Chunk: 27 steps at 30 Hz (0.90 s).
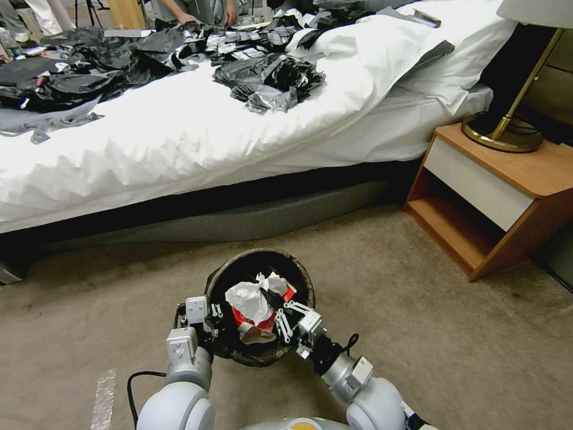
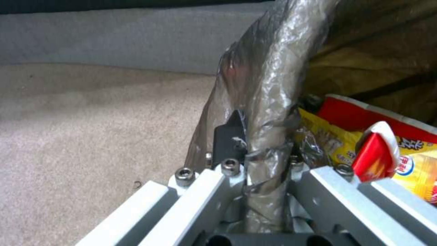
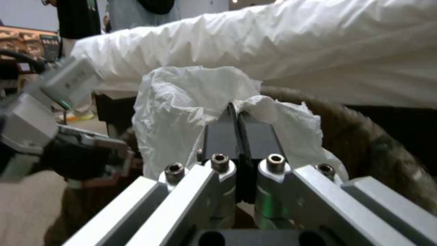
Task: Pick up the trash bin, then pick up the garbage from the floor and place it into the trash bin.
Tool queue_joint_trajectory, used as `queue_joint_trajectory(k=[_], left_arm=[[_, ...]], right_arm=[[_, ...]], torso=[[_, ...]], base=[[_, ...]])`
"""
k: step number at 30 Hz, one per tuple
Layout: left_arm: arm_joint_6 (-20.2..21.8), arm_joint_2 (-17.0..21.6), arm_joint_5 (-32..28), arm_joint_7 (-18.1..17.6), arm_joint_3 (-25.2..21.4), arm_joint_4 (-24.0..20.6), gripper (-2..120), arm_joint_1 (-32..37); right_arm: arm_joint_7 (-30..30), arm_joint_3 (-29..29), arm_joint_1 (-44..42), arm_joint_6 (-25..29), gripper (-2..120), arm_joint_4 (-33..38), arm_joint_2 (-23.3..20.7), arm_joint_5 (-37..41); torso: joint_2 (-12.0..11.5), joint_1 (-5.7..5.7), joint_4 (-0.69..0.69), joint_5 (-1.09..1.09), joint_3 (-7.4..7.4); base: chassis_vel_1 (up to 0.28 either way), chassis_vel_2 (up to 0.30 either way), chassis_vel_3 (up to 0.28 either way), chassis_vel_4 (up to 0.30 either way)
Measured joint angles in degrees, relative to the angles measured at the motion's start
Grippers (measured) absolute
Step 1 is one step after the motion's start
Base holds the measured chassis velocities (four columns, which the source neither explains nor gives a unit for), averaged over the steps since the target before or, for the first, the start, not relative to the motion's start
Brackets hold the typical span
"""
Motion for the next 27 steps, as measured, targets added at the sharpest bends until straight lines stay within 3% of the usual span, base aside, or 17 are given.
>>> queue_joint_trajectory(k=[4,7,11,14,21,23,27], left_arm=[[0.0,0.1,0.0,0.0,-0.1,-0.2,0,0.0],[0.0,0.1,0.0,0.0,-0.1,-0.2,0,0.0],[0.0,0.1,0.0,0.0,-0.1,-0.2,0,-0.1],[0.0,0.0,-0.1,0.0,-0.1,-0.2,0,-0.2],[0.0,0.0,-0.2,0.0,-0.2,0.0,0,-0.4],[0.0,0.0,-0.2,0.0,-0.2,0.1,0,-0.5],[0.1,0.0,-0.2,0.0,-0.2,0.1,0,-0.5]], right_arm=[[0.9,0.1,-0.2,-1.6,0,-0.4,0.0,-0.2],[1.0,0.3,-0.4,-1.8,14,-0.4,0.1,-0.5],[1.0,0.4,-0.4,-1.8,22,-0.3,0.1,-0.5],[1.0,0.6,-0.6,-2.0,38,0.0,-0.1,-0.6],[1.1,0.7,-0.9,-2.2,57,0.2,-0.4,-0.6],[1.1,0.7,-1.1,-2.2,70,0.3,-0.4,-0.7],[1.1,0.7,-1.3,-2.2,84,0.4,-0.4,-0.8]], torso=[[0.0,0.00,0.00,0.00,0.00],[0.0,0.00,0.00,0.00,0.00],[0.0,0.00,0.00,0.00,0.00],[0.0,0.00,0.00,0.00,0.00],[0.0,0.00,0.00,0.00,0.00],[0.0,0.00,0.00,0.00,0.00],[0.0,0.00,0.00,0.00,0.00]], base=[[0.000,0.000,0.000,0.000],[0.000,0.000,0.000,0.000],[0.000,0.000,0.000,0.000],[0.000,0.000,0.000,0.000],[0.000,0.000,0.000,0.000],[0.000,0.000,0.000,0.000],[0.000,0.000,0.000,0.000]])
